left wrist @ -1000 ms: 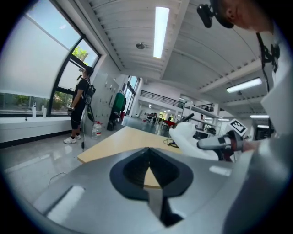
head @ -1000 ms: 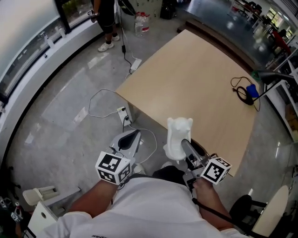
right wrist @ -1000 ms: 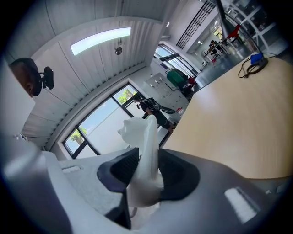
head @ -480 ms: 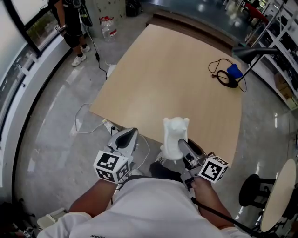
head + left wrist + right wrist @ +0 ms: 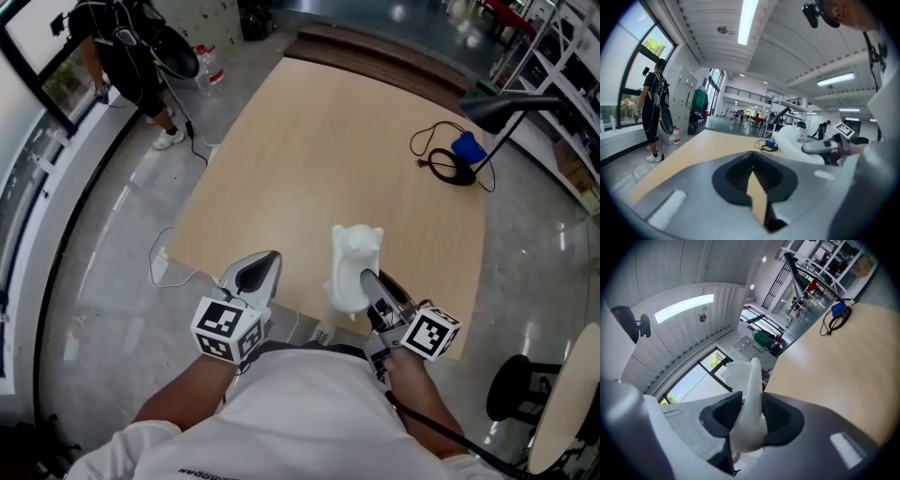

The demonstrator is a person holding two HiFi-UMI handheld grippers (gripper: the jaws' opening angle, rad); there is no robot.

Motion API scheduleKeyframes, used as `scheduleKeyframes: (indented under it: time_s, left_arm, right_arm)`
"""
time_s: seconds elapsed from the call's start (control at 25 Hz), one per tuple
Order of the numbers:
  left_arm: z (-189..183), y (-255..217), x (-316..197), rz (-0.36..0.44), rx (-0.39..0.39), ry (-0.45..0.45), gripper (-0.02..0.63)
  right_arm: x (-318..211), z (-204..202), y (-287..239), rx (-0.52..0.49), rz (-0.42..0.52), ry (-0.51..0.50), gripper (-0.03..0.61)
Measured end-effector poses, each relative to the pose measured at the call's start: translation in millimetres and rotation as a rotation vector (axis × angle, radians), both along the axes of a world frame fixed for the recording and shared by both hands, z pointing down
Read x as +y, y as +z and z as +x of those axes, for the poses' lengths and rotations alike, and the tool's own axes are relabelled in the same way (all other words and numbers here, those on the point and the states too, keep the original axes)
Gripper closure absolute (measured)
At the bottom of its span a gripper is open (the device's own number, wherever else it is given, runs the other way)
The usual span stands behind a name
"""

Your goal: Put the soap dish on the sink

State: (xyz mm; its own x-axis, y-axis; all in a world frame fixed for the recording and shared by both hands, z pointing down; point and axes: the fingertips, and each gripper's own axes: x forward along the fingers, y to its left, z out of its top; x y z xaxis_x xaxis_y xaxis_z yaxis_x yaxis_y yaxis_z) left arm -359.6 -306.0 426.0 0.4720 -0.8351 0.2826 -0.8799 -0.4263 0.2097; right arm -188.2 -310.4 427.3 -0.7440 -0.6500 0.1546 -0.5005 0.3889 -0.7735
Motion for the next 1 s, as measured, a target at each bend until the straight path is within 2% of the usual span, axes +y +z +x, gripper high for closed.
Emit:
scheduleKeyframes:
  time_s: [0.16, 0.32, 0.4, 0.56, 0.84, 1.0]
  left_arm:
    - [8.7, -0.1, -24.1, 0.006, -0.002, -0.001, 0.606]
    - [20.9, 0.7, -38.1, 0.0, -0.001, 0.024, 0.604]
    - [21.9, -0.2, -40.1, -0.001, -0.013, 0.047, 0.606]
    - [11.2, 1.3, -53.3, -0.004, -0.021, 0.072, 0.606]
    - [-7.2, 17.5, -92.9, -0.035, -0.052, 0.163, 0.604]
    - [-17.8, 29.6, -101.3, -0.066, -0.042, 0.2, 0.604]
  right_arm:
    - [-22.8, 11.0, 2.3, -0.007, -0.009, 0.019, 0.443]
    - [-39.2, 18.2, 12.8, -0.085, -0.085, 0.06, 0.443]
    - [-41.7, 16.5, 16.0, -0.083, -0.098, 0.067, 0.443]
    - [-47.5, 5.5, 20.5, -0.068, -0.106, 0.078, 0.443]
    - [-65.0, -17.2, 41.2, -0.099, -0.209, 0.191, 0.443]
    - [-68.2, -28.8, 65.3, -0.067, -0.274, 0.246, 0.443]
